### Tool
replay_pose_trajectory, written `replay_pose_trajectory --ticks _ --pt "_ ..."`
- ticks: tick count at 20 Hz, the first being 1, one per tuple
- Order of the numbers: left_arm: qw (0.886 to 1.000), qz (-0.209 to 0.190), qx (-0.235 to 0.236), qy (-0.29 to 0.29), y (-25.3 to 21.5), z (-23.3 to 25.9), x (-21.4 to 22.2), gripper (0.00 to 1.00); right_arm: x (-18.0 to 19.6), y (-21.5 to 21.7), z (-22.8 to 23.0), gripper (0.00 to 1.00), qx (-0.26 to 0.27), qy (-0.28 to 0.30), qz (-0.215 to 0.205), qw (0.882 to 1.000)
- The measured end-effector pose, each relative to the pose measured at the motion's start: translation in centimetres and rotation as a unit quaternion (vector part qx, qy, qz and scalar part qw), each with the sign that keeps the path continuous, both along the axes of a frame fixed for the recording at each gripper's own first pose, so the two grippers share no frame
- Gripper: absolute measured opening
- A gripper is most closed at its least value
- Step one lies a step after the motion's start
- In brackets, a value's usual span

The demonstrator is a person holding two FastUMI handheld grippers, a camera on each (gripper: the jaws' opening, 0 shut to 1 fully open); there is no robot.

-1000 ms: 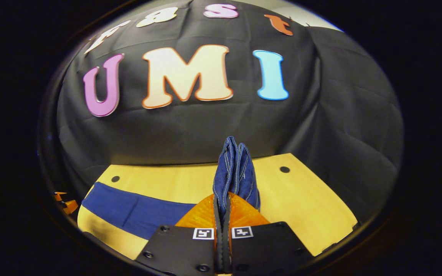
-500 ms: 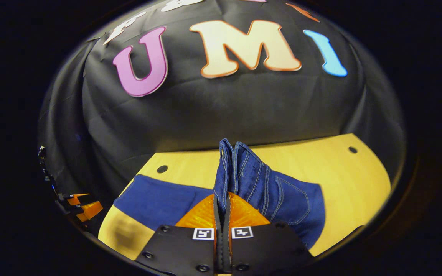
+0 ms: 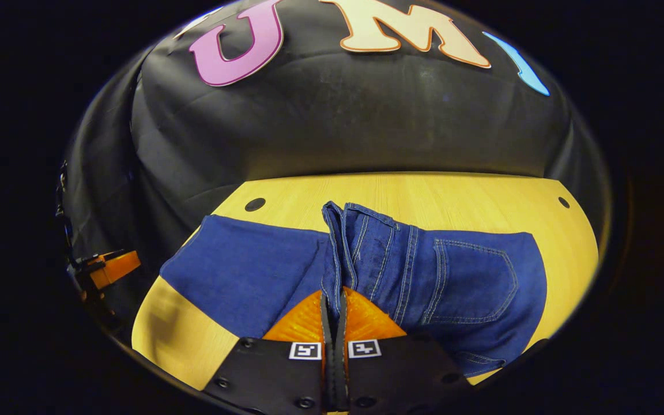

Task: Grasp the waist and the cuffs of the jeans and fold them to make the two legs overlap; first hold the waist and fold one-third of the jeans toward the cuffs, then hold the cuffs and fold the remaining one-third in the same direction to finish folding.

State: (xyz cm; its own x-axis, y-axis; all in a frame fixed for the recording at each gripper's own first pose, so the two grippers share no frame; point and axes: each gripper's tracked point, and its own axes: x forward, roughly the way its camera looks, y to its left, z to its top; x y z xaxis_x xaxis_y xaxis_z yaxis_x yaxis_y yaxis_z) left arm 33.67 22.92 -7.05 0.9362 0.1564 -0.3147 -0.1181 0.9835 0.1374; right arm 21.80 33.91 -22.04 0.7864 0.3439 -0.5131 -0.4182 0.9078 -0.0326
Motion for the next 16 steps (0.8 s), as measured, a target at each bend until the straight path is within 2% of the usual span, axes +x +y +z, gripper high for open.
replay_pose_trajectory --ticks 2,4,6,7,8,9,12,13,15,16 --pt "1.000 -0.003 -0.004 0.007 0.5 -0.6 1.3 0.93 -0.9 1.4 -0.5 0.12 0.028 0.028 0.029 0.999" --pt "1.000 -0.004 -0.015 0.013 0.8 -1.4 2.4 0.93 -1.9 1.8 -1.8 0.52 0.022 0.054 0.049 0.997" --pt "1.000 -0.003 -0.014 0.022 1.4 -2.2 3.3 0.93 -2.7 1.9 -1.7 0.89 0.022 0.048 0.071 0.996" --pt "1.000 -0.002 -0.010 0.028 1.7 -2.8 3.8 0.93 -2.9 1.7 -1.3 0.98 0.022 0.045 0.070 0.996" --pt "0.999 -0.003 -0.008 0.035 1.6 -3.3 4.0 0.93 -3.1 1.2 -1.3 1.00 0.016 0.048 0.063 0.997" --pt "0.999 -0.003 -0.012 0.041 1.5 -4.0 4.2 0.93 -3.4 0.9 -0.9 0.94 0.015 0.048 0.060 0.997" --pt "0.998 0.001 -0.029 0.052 2.9 -5.2 5.3 0.93 -3.8 -0.8 0.8 0.94 0.004 0.033 0.056 0.998" --pt "0.998 0.002 -0.030 0.052 3.4 -5.7 5.4 0.93 -3.9 -1.6 1.3 1.00 0.000 0.036 0.055 0.998" --pt "0.998 0.003 -0.026 0.053 3.3 -5.9 5.7 0.93 -3.9 -2.7 2.2 0.98 -0.002 0.036 0.047 0.998" --pt "0.998 0.003 -0.025 0.055 3.0 -6.0 5.8 0.93 -3.6 -3.1 2.7 0.94 0.002 0.032 0.043 0.999"
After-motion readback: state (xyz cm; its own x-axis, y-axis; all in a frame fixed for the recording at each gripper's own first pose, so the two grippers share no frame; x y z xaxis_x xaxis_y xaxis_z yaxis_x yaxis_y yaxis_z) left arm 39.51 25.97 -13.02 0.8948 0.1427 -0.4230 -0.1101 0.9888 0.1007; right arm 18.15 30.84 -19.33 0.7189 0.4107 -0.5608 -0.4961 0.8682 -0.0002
